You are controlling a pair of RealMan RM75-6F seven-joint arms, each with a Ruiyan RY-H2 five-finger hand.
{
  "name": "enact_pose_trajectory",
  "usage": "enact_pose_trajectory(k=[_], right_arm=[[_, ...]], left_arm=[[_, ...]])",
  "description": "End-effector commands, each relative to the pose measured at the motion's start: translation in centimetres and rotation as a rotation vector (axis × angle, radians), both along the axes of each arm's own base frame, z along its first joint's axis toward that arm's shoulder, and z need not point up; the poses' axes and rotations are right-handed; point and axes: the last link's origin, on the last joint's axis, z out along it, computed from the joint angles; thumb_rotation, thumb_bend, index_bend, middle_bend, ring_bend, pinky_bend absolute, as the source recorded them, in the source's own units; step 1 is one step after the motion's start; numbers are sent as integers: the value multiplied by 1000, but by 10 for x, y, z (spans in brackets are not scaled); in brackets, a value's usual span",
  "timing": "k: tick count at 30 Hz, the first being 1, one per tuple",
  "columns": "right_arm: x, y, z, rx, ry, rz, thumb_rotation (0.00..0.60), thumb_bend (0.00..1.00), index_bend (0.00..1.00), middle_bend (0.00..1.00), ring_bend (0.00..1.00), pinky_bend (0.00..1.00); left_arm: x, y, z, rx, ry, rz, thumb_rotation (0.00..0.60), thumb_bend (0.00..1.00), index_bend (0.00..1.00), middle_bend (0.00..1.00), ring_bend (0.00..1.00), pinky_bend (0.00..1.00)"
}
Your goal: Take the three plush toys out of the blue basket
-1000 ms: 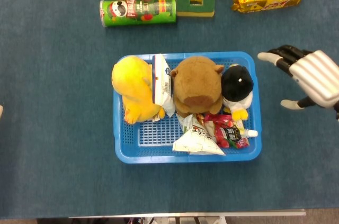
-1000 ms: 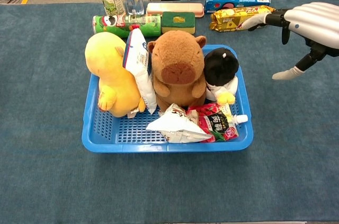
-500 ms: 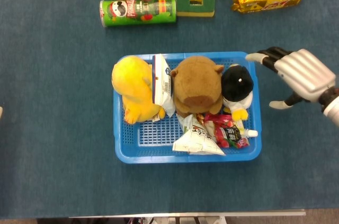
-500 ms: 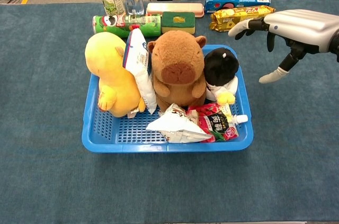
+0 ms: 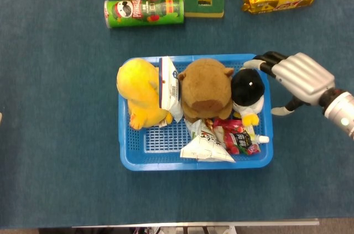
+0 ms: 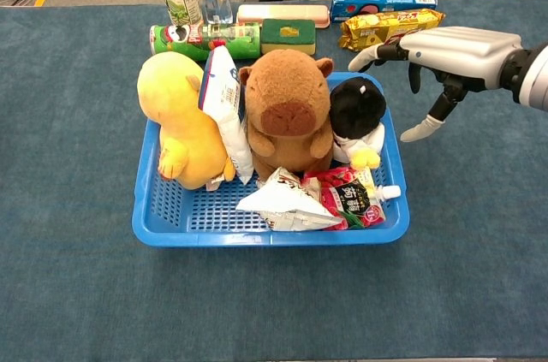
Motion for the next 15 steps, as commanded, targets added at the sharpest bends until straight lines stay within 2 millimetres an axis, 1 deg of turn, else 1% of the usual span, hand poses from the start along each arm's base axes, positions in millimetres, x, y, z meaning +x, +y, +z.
enact_pose_trajectory(k=[1,15], right_arm=[[1,-2,-4,12,3,2,600,0,179,173,140,444],[5,-9,-18,42,10,9,600,0,178,162,130,444]], left_arm=[[0,0,0,1,-2,0,600,250,414,111,290,520],[-5,-3,1,2,-11,12,600,250,414,112,290,520]])
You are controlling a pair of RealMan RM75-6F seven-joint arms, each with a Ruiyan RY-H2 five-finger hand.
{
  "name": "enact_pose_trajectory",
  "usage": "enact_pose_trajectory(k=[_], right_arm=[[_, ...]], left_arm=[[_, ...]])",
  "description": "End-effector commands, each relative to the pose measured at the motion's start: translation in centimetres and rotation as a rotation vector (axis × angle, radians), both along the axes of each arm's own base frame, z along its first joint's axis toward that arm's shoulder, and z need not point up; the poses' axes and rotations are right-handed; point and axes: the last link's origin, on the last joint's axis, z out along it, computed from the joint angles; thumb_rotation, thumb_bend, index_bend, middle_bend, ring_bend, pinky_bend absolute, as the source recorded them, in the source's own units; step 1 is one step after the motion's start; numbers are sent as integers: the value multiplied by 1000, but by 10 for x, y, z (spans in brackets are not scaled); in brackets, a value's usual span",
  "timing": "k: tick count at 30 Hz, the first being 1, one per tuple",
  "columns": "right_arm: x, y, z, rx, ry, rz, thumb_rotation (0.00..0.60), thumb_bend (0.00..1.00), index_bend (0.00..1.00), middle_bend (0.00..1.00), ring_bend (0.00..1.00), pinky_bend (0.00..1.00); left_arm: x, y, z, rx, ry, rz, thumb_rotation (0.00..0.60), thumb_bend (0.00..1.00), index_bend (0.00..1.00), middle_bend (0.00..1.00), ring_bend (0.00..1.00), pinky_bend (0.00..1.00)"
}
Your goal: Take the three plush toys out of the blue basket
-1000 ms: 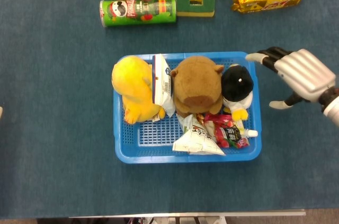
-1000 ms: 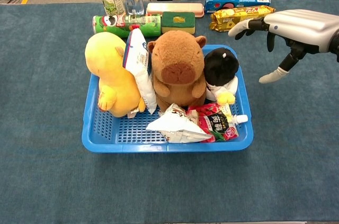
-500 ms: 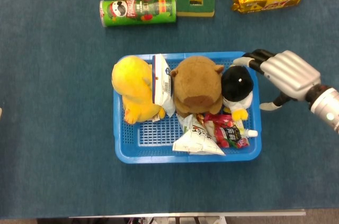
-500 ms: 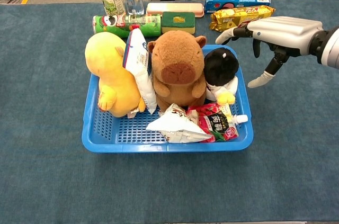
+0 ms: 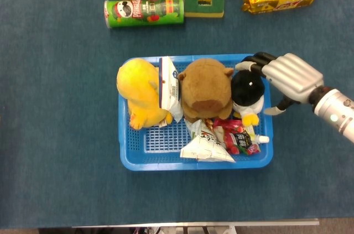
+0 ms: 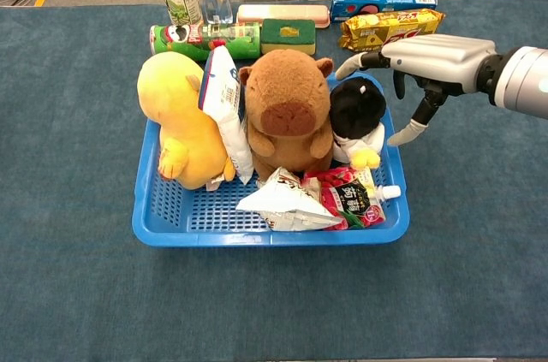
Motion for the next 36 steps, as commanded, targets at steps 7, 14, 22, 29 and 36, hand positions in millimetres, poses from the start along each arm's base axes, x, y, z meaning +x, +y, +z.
enact_pose_trajectory(k=[7,14,22,29,36], right_arm=[[2,-3,-8,18,-2,6,600,0,178,174,130,445],[4,-5,-13,-6,-36,27,600,0,179,287,216,512],[3,-6,-13,-38,-64,43,600,0,359,474,406,600],[-2,-7,-12,-60,-52,51,600,52,420,556,489,645],[-2,-6,-10,-85,-94,41,600,112,478,628,564,670]], left_arm=[[-1,-1,0,-2,-2,0,600,250,414,115,290,520],[-1,-2,0,1,-9,0,600,250,414,117,290,520],[-2,-3,0,1,-12,1,600,250,414,123,290,520],[-2,-3,0,4,-15,1,600,249,414,124,290,520],[-2,-2,0,1,-12,-1,600,250,414,124,290,520]])
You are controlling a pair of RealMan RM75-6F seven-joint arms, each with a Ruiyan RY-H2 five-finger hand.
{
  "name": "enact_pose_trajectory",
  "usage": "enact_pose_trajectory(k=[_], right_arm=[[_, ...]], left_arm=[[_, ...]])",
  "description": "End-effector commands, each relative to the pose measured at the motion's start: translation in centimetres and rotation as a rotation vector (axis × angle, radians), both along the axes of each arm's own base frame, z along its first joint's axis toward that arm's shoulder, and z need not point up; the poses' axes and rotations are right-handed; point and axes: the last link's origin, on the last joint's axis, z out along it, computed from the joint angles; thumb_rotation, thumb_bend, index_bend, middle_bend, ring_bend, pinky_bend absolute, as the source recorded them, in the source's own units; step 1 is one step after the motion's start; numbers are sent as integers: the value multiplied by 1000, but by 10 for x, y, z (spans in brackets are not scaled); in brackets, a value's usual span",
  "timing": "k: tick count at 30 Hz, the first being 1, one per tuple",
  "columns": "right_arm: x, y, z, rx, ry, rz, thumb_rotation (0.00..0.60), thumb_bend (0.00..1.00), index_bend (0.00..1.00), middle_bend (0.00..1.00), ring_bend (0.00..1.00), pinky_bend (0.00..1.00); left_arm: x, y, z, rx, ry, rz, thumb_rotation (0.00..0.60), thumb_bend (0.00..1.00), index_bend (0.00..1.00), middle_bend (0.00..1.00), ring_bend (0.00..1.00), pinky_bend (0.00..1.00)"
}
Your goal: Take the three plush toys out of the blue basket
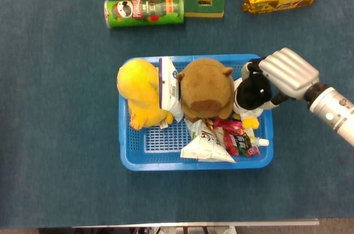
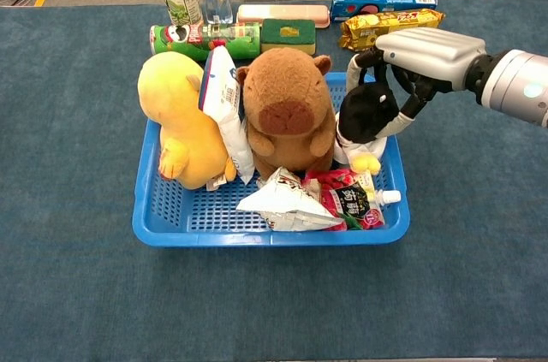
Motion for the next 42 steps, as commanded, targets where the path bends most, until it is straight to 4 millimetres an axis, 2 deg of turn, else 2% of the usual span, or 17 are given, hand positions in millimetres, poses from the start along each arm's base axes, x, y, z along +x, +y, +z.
enact_pose_trajectory(k=[1,8,13,29,35,42], right_arm=[[1,1,1,-5,-30,-5,600,114,486,633,570,671],[7,2,11,-11,-109,-19,600,149,525,661,599,687],[10,5,26,-17,-145,-33,600,154,527,662,601,687],[13,34,113,-237,-203,-31,600,154,528,662,601,691],[2,55,133,-298,-142,-60,600,154,528,662,602,692],[-26,83,139,-297,60,-140,600,150,529,638,588,692]], left_arm=[[0,0,0,-2,2,0,600,250,414,124,290,520],[0,1,-1,-3,1,0,600,250,414,124,291,520],[2,2,-1,-5,5,-6,600,250,414,126,291,520],[11,11,-6,-21,30,-29,600,250,415,132,291,520],[19,13,-7,-30,37,-46,600,250,414,135,291,520],[25,15,-8,-36,32,-57,600,249,415,136,291,520]])
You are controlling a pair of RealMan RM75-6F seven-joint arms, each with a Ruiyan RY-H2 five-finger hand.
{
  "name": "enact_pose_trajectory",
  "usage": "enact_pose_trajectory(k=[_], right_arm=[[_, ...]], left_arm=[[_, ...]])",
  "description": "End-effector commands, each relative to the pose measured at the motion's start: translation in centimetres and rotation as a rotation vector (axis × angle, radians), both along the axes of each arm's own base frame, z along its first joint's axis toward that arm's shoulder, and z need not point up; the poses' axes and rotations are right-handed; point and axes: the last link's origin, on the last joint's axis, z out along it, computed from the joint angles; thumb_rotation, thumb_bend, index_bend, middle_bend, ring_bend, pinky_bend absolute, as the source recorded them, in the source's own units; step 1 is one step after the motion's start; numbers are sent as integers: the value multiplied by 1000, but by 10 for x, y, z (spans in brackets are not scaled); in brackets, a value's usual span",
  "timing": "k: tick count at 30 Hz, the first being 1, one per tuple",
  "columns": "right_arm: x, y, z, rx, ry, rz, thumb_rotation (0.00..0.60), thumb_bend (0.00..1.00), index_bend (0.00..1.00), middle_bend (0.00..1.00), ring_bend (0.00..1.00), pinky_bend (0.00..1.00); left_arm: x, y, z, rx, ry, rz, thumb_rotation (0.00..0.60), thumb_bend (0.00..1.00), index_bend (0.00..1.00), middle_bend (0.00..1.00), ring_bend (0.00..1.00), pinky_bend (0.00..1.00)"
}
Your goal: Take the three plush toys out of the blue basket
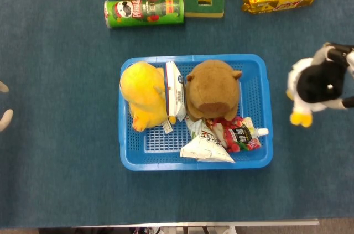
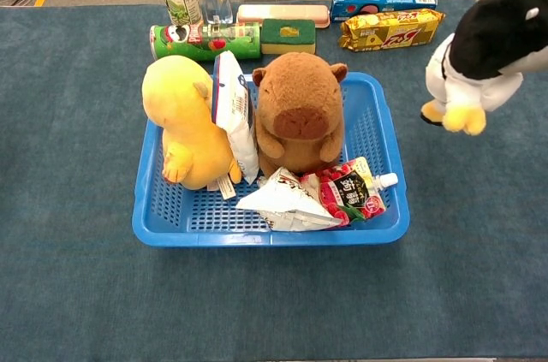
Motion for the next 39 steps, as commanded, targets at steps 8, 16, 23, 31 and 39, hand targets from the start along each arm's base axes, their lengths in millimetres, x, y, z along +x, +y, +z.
enact_pose_trajectory(k=[8,16,23,31,39], right_arm=[[-45,39,-1,78,261,-214,600,32,457,430,402,683],[-53,38,-2,92,266,-254,600,0,152,187,236,573],[-47,29,-7,82,205,-185,600,0,103,142,192,523],[-30,8,-39,134,121,3,600,0,93,111,114,430],[-3,-13,-83,197,25,197,600,0,57,62,31,301]], left_arm=[[4,2,-3,-9,-18,-11,600,250,414,137,291,520],[6,3,-3,-7,-23,-20,600,250,407,138,291,520],[5,3,-5,-14,-25,-16,600,250,404,139,291,520],[2,3,-6,-17,-37,-7,600,250,404,139,291,521],[-2,1,-5,-17,-51,-1,600,250,404,139,291,521]])
